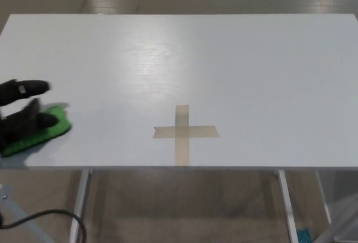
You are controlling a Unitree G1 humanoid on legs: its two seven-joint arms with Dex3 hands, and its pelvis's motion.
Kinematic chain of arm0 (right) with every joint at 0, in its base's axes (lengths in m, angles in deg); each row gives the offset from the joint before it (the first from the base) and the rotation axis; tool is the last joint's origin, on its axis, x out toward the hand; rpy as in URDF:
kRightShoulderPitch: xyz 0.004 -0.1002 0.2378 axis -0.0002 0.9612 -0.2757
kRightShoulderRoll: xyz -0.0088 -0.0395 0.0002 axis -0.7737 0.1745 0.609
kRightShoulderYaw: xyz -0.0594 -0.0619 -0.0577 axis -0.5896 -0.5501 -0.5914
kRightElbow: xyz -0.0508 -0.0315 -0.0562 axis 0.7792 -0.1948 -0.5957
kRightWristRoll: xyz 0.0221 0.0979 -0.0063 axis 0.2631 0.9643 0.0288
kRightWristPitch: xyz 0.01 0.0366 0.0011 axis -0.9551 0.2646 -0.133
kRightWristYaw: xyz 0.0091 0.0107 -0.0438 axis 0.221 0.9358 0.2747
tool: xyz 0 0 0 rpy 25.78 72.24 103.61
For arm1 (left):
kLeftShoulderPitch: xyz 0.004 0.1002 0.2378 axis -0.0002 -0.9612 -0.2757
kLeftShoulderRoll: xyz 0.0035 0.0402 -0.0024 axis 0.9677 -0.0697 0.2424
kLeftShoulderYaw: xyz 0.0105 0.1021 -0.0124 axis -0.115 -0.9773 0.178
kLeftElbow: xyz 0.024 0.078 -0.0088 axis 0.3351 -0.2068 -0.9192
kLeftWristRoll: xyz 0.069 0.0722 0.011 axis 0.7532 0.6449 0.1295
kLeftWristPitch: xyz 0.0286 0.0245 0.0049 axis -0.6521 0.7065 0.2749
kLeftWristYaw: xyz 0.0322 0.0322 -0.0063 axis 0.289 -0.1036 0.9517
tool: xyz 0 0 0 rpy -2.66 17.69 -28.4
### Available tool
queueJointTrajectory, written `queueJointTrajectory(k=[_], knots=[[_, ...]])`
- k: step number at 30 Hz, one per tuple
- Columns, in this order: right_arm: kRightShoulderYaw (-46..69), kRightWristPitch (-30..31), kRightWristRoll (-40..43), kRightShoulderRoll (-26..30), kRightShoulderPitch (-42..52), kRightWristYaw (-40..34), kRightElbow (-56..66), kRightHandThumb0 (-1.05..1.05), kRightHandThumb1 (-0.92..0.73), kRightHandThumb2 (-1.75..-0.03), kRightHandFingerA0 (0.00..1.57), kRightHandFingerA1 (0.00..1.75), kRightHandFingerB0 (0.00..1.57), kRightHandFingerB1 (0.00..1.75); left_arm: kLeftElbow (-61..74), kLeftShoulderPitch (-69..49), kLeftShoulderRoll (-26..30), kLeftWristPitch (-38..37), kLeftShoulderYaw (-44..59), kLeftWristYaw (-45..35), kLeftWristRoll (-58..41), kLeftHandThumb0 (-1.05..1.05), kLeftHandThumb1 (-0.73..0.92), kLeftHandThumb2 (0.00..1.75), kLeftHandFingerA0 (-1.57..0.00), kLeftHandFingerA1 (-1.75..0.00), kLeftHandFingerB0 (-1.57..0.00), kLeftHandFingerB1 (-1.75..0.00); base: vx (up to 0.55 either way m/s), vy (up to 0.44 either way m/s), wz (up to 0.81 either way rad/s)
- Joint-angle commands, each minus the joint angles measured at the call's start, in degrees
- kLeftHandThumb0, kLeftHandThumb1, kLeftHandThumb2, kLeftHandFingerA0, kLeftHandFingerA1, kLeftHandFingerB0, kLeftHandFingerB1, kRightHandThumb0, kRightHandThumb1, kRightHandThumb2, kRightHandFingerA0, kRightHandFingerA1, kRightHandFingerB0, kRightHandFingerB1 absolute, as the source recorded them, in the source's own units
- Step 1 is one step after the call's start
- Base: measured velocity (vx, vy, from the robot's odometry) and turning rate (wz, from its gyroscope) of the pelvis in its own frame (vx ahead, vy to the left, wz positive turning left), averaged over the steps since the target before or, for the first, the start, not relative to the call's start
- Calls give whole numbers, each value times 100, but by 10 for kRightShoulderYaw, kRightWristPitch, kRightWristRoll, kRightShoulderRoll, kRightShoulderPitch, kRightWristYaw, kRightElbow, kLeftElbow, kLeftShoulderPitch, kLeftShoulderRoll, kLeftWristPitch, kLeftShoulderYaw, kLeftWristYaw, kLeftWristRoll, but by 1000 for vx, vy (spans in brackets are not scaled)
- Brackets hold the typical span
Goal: Use the left hand to press on the green eraser and wipe the desk from center to the left and then back to center.
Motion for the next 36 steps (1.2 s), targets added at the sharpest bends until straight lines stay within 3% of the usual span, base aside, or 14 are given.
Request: queueJointTrajectory(k=[1, 8, 12, 14, 20, 36], knots=[[2, 7, 6, 1, 3, 10, -5, -40, -78, -63, 88, 65, 68, 43, -43, -19, 25, 30, 20, -8, -6, -22, 77, 64, -113, -68, -103, -68, 0, 0, 0], [0, 11, 4, -1, 6, 7, -4, -40, -78, -64, 87, 65, 67, 43, -48, -19, 24, 22, 18, -1, 6, -23, 76, 64, -113, -67, -103, -67, 0, 0, 0], [-1, 8, -1, 0, 7, 0, -4, -40, -78, -64, 87, 65, 67, 43, -46, -8, 7, 22, 4, -3, 15, -24, 76, 64, -113, -67, -103, -67, 0, 0, 0], [-1, 9, -1, 0, 8, 1, -1, -40, -78, -64, 87, 64, 67, 42, -43, -3, -7, 21, -7, -5, 20, -11, 82, 65, -103, -70, -94, -70, 0, 0, 0], [1, 10, 6, -3, 8, 5, 2, -40, -77, -64, 88, 64, 67, 42, -25, 2, -38, 2, -49, -4, 46, -17, 79, 64, -106, -72, -98, -71, 0, 0, 0], [-3, 14, 0, -1, 6, -2, 19, -39, -77, -63, 88, 65, 68, 43, 91, 11, -192, -4, -166, 9, 77, -19, 81, 64, -105, -78, -94, -74, 0, 0, 0]])
